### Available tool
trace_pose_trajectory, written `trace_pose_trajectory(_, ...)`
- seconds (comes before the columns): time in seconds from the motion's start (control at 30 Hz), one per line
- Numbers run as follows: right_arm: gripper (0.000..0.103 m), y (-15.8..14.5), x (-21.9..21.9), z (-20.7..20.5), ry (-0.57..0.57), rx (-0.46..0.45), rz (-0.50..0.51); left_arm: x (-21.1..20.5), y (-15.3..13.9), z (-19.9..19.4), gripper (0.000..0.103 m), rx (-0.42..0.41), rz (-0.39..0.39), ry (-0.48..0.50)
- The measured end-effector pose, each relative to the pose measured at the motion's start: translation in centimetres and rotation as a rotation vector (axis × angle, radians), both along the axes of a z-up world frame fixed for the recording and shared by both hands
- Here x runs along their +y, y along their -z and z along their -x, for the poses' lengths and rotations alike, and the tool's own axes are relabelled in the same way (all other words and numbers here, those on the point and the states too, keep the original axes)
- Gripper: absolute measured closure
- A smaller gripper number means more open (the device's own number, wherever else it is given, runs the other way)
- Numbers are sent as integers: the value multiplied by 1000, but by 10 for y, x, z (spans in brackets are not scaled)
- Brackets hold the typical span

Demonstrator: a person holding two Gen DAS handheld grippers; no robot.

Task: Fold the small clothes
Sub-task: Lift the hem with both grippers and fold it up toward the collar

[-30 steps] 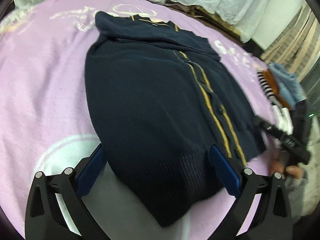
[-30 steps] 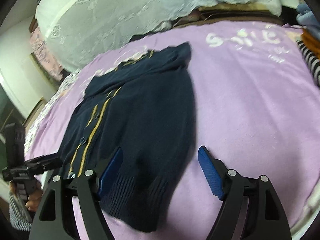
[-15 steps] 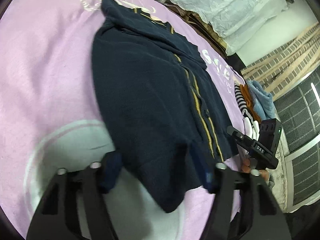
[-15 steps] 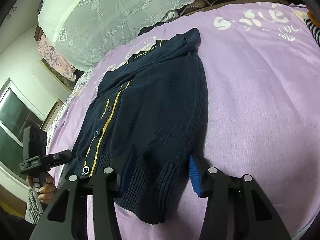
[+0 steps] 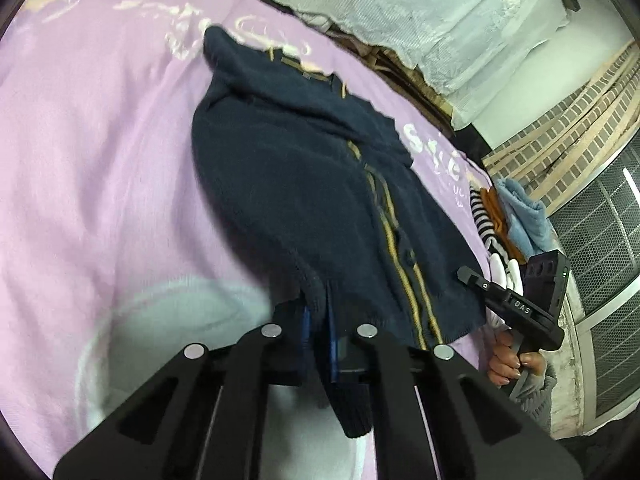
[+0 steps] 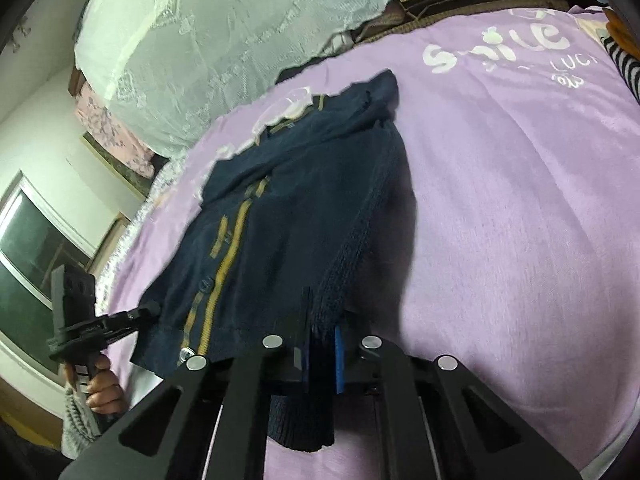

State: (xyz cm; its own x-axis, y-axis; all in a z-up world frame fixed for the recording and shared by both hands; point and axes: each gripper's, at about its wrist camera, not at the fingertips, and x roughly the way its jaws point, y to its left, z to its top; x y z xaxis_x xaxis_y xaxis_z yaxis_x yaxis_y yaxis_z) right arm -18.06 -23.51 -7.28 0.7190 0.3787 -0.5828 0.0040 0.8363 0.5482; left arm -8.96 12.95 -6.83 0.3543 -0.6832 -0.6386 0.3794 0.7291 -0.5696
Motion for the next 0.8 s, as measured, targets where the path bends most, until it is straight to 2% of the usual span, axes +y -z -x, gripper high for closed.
trace_pose_trajectory(0.13,94,-14,-1,-13,7,-43,-34,-2,-15,-12,97,-30,16,-15)
trace_pose_trajectory(0.4,94,-37,1,-45,21,-88,-65,-13,-39,-39,97,-99,-7,-63)
trace_pose_trajectory(0.8,94,-55,-9,-95,95,-108,-124,-13,-51,-87,97,-103,5,-141)
